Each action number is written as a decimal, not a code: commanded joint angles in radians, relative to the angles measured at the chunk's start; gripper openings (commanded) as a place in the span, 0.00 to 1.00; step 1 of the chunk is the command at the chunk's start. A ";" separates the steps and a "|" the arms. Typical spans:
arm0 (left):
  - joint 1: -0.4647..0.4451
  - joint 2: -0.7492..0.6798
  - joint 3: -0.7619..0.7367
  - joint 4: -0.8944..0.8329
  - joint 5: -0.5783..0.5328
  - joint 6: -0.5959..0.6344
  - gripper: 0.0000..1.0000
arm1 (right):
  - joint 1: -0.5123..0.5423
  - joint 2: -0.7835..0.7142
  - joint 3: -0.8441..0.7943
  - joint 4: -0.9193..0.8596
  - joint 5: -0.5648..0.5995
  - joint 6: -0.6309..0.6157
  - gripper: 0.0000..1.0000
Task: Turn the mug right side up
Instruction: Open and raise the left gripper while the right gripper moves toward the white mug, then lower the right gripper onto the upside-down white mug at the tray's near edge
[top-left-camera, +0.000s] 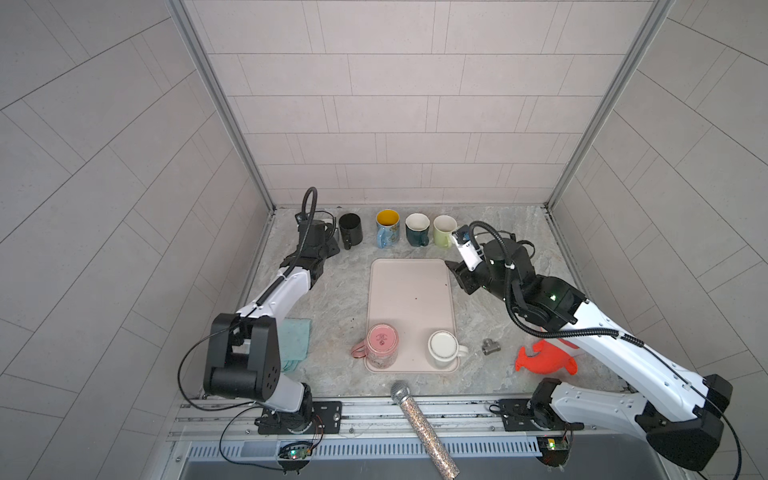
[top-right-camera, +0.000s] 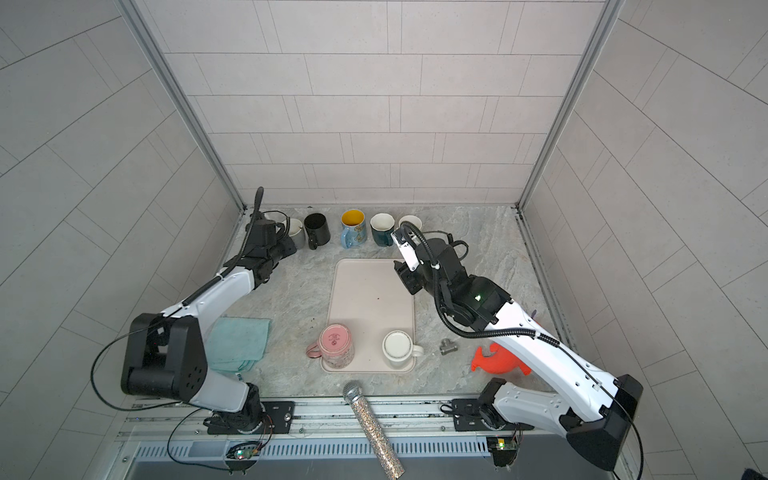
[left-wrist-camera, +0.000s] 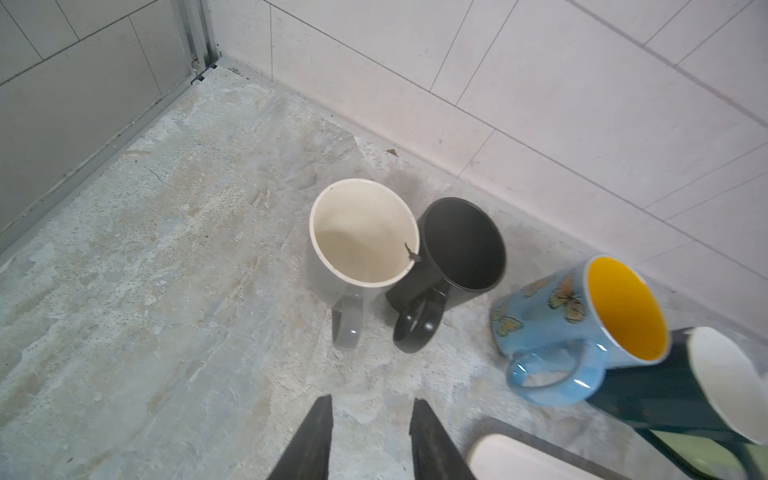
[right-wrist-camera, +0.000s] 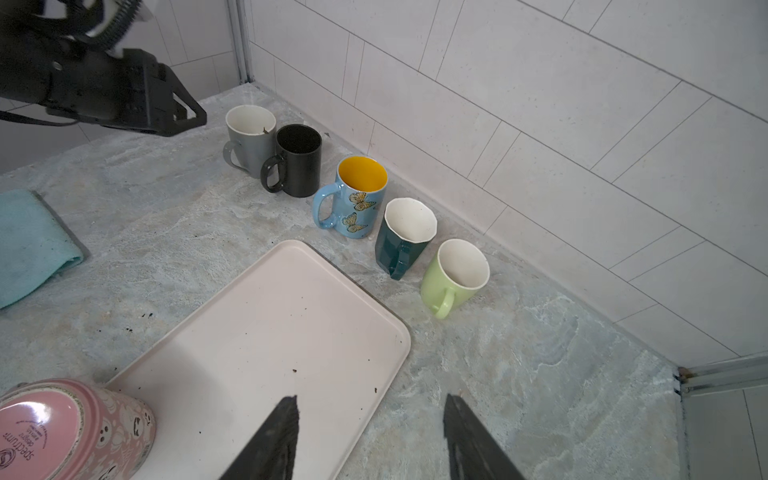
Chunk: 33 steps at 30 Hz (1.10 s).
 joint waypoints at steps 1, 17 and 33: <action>0.004 -0.072 -0.009 -0.087 0.100 -0.030 0.37 | -0.077 0.064 0.105 -0.262 -0.137 0.153 0.60; 0.006 -0.305 -0.049 -0.157 0.301 -0.044 0.37 | -0.556 0.164 -0.042 -0.380 -0.805 0.685 0.58; 0.005 -0.380 -0.058 -0.200 0.264 -0.033 0.38 | -0.661 0.134 -0.366 -0.368 -0.875 0.970 0.63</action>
